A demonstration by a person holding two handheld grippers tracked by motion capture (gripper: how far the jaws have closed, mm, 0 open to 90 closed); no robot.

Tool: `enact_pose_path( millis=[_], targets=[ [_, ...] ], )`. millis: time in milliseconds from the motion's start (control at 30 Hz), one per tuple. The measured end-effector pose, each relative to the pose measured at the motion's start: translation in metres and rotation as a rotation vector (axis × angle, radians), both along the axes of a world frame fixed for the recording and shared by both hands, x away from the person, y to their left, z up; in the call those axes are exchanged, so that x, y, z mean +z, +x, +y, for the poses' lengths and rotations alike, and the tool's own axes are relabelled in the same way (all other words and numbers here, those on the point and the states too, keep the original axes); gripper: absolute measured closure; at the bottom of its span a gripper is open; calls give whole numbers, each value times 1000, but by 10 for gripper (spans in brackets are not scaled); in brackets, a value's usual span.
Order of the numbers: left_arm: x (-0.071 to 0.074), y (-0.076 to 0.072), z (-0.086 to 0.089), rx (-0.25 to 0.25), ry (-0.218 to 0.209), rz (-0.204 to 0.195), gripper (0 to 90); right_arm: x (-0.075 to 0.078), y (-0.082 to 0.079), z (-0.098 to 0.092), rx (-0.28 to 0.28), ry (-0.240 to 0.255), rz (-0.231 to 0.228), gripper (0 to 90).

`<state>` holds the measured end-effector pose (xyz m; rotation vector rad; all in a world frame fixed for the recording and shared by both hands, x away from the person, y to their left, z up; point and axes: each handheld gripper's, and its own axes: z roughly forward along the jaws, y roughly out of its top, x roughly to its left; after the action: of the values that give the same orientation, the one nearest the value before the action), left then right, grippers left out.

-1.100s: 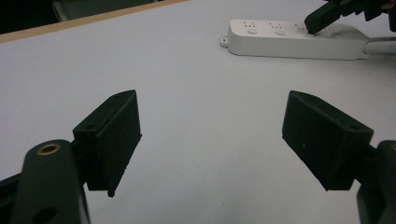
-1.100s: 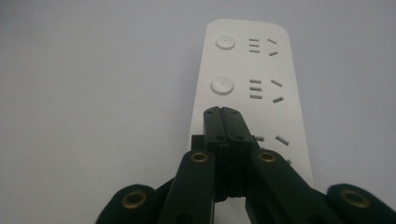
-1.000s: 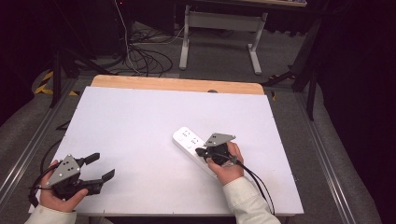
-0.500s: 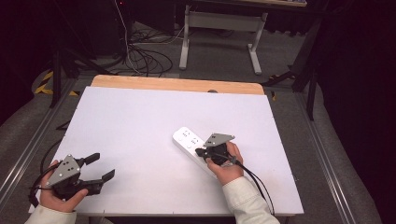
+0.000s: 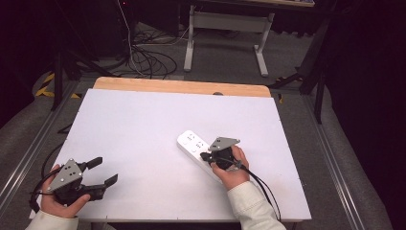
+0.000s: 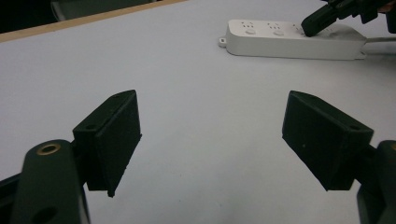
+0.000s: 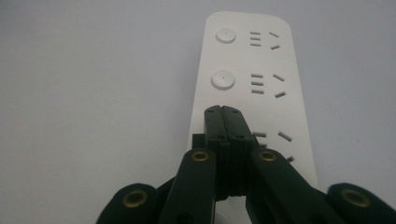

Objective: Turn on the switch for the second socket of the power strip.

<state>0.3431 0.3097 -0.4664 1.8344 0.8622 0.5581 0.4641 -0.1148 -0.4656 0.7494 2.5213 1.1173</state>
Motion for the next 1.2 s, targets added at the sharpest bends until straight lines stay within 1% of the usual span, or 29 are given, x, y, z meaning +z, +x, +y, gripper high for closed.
enact_pose_path(
  millis=[133,333,367,400,433,467,500,533,667,700,800,867,900,933,1200],
  targets=[
    [0,0,0,0,-2,0,200,0,0,0,-1,-7,-3,900],
    [0,0,0,-1,-3,1,200,0,0,0,-4,3,-5,900],
    [0,1,0,-1,-2,0,200,0,0,-1,-7,20,-11,900],
    [0,0,1,-1,-2,3,200,1,0,-2,-12,15,-11,900],
    [0,0,1,0,-3,5,200,3,-2,-1,-11,23,-36,900],
    [0,0,1,0,-3,5,200,5,-4,-1,-7,30,-50,900],
    [0,1,1,1,-5,4,200,5,-4,-1,-7,30,-50,900],
    [0,1,1,1,-1,3,200,7,-5,1,0,34,-60,900],
    [0,0,0,0,-7,3,200,13,-9,2,11,42,-72,900],
    [0,0,1,-1,-2,2,200,14,-10,2,9,45,-75,900],
    [0,0,1,0,-1,4,200,21,-12,-2,7,69,-91,900],
    [0,1,0,1,-6,4,200,23,-13,-4,4,77,-97,900],
    [0,1,0,-1,-2,1,199,28,-15,-6,0,90,-106,900],
    [0,1,0,-1,-2,1,200,30,-15,-7,-1,96,-105,900],
    [0,0,0,1,-7,2,200,39,-20,-10,8,117,-124,900]
  ],
)
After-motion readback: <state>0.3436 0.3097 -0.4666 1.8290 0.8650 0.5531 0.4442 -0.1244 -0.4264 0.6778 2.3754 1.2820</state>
